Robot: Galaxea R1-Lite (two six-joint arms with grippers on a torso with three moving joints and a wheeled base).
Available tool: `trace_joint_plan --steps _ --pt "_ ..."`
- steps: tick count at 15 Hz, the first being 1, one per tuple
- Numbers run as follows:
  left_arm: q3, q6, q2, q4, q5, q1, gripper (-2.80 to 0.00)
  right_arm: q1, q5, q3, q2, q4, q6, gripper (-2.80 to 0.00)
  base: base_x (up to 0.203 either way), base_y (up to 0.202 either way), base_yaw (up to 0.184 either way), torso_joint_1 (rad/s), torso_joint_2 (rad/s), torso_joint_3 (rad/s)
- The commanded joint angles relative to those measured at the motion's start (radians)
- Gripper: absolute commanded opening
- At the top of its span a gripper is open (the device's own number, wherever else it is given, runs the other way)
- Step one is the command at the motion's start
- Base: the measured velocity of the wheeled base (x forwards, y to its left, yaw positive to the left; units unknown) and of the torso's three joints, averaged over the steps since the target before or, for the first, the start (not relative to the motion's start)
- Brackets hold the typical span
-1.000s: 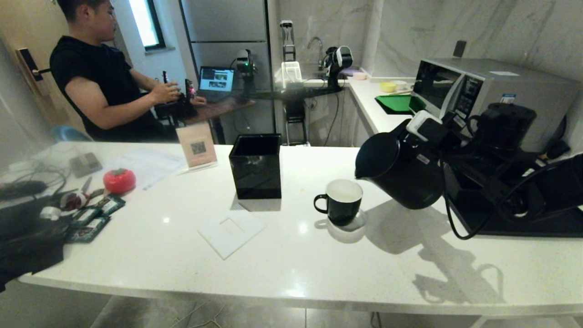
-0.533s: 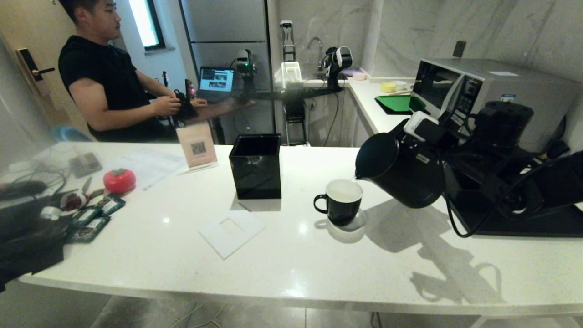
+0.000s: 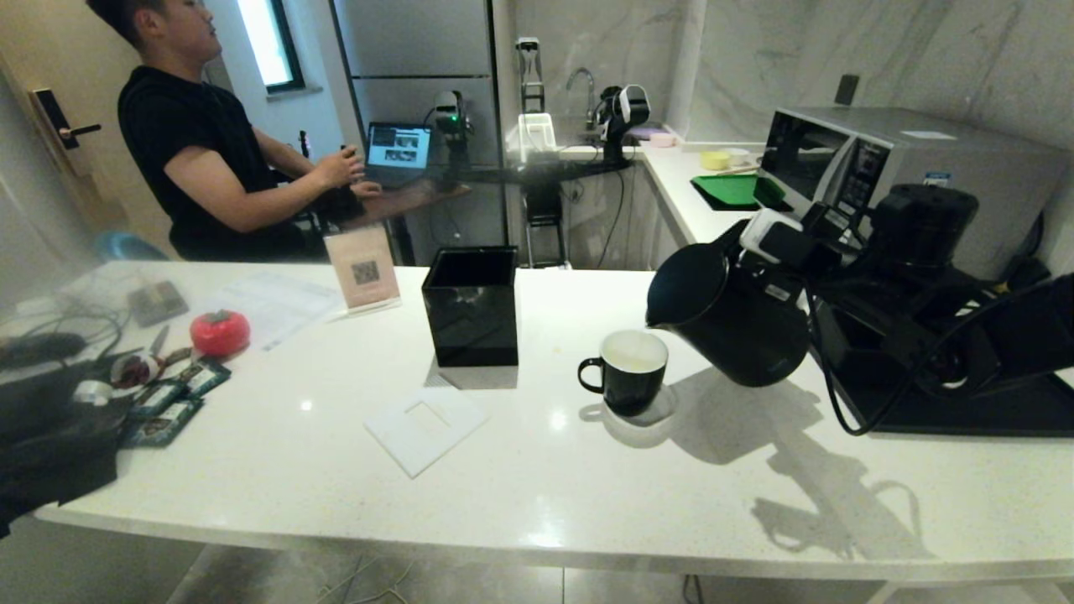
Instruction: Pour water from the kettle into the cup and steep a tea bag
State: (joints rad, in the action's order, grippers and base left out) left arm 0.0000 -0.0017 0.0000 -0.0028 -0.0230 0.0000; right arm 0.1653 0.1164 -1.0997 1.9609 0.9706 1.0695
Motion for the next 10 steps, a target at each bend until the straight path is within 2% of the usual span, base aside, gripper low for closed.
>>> trace_joint_plan --steps 1,10 --pt "0.0 0.0 0.0 0.0 0.0 0.0 -2.8 0.0 0.0 0.0 0.001 0.005 0.006 -2.8 0.0 0.0 0.0 0.0 0.0 0.0" --pt "0.0 0.0 0.0 0.0 0.0 0.0 -2.8 -0.006 0.022 -0.015 0.001 -0.01 0.044 -2.8 0.0 0.0 0.0 0.0 0.0 0.0"
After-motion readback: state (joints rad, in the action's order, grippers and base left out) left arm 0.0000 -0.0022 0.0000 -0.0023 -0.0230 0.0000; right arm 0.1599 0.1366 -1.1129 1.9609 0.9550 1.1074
